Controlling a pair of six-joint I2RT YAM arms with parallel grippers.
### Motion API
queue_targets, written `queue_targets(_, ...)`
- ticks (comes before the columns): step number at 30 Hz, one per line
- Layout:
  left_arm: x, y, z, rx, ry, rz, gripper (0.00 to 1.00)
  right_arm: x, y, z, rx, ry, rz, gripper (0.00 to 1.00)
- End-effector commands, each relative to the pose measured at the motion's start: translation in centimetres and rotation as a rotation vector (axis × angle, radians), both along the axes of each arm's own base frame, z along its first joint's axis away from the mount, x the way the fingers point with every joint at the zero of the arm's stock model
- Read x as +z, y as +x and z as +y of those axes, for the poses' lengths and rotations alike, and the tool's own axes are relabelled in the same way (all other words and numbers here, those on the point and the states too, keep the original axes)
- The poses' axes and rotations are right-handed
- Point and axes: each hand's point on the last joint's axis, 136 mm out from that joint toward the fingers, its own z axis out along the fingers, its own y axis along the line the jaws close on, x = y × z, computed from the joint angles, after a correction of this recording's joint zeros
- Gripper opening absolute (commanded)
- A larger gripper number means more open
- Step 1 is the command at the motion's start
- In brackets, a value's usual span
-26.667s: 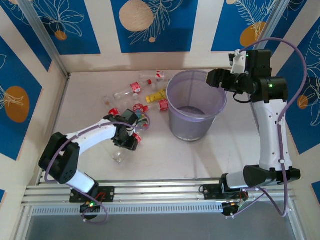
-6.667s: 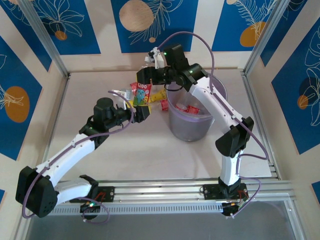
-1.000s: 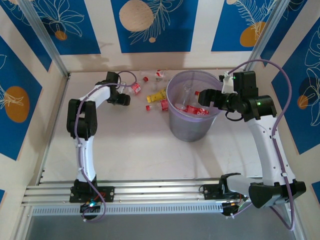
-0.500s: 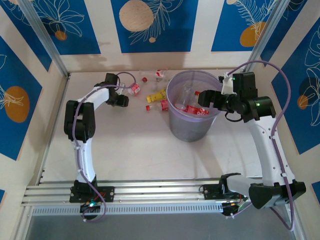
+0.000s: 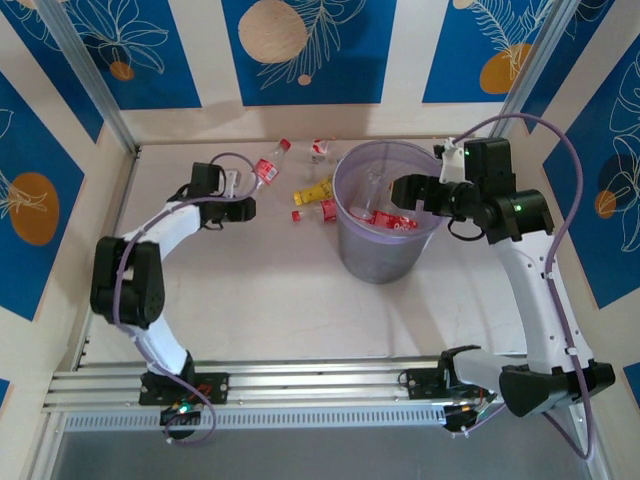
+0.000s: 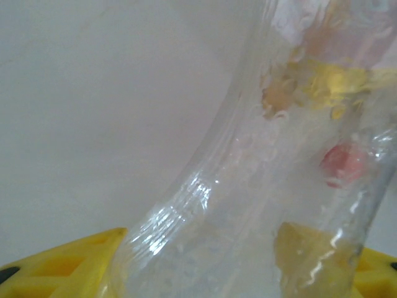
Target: Put the plastic bottles in the bin
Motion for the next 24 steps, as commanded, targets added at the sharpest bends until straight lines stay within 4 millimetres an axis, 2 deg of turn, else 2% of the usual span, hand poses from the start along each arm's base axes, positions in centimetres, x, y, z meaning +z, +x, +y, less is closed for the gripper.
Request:
queue_targets(1,5.4,-0.9,-2.9,-0.052,-0.164,-0.146,0.57,3.2,0.6,2.9,0.073,0.052,-0.089,0.9)
queue_targets(7,9.9,-4.7,-6.0,-0.123,-0.313,-0.244,0.57,6.1,1.9,8.7,0.21,0.105,-0.179,0.89)
queue_targets(11,12.4,-7.1,-7.6,-0.163,-0.348,-0.297,0.57,7.0,2.6,12.7,0.302,0.14,-0.199,0.9)
queue_targets(15,14.1,-9.1,-8.9,-0.197,-0.39,-0.344,0.57,7.1,3.2,16.2,0.372,0.177,-0.196,0.91)
queue_targets(24,14.7,-11.2,-11.1,-0.262,-0.428,-0.352,0.57,5.7,6.2,19.7,0.395,0.243,-0.135,0.92)
